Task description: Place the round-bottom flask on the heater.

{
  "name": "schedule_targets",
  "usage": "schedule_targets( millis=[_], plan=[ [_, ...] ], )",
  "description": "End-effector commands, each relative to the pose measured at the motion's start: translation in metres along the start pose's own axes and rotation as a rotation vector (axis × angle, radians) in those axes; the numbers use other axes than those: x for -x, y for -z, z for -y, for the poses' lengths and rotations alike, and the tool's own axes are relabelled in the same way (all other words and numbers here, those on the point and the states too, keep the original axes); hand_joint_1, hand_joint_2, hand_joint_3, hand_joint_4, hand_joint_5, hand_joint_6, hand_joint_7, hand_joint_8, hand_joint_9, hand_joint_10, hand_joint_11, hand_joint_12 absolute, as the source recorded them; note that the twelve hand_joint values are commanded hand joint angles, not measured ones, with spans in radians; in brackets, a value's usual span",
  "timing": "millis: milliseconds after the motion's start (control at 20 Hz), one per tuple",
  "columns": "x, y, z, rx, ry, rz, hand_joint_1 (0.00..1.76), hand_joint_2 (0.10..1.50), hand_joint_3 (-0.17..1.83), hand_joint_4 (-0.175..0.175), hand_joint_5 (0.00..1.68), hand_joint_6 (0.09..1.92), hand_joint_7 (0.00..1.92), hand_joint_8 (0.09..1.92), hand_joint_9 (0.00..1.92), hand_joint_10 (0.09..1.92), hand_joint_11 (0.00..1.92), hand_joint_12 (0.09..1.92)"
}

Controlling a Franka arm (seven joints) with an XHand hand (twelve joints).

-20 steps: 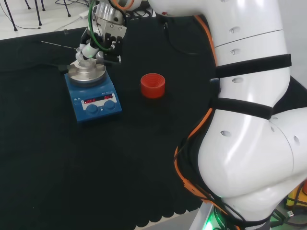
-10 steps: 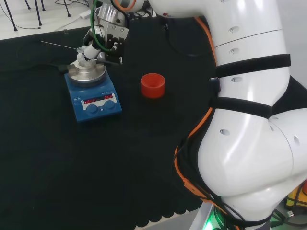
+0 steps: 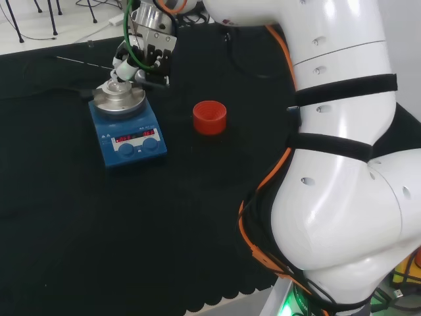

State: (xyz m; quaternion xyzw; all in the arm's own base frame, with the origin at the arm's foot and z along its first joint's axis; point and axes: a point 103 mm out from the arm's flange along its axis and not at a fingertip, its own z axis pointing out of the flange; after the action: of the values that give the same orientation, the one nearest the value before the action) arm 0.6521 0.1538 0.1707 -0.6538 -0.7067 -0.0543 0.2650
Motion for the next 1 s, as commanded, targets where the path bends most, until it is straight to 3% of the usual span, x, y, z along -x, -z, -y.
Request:
schedule_targets(
  millis=[50, 300, 1000],
  plan=[
    [-0.003, 0.002, 0.005, 0.004, 0.005, 0.01, 0.97, 0.56, 0.91, -0.048, 0.48, 0.81, 0.18, 0.63, 0.35, 0.67, 0.0, 1.37],
    [-0.006, 0.007, 0.013, 0.024, 0.016, 0.002, 0.95, 0.55, 0.89, -0.046, 0.47, 0.73, 0.17, 0.63, 0.34, 0.68, 0.0, 1.36],
    [-0.016, 0.037, 0.078, 0.081, 0.025, -0.003, 0.94, 0.55, 0.88, -0.044, 0.47, 0.7, 0.17, 0.63, 0.33, 0.68, 0.0, 1.36]
  ],
)
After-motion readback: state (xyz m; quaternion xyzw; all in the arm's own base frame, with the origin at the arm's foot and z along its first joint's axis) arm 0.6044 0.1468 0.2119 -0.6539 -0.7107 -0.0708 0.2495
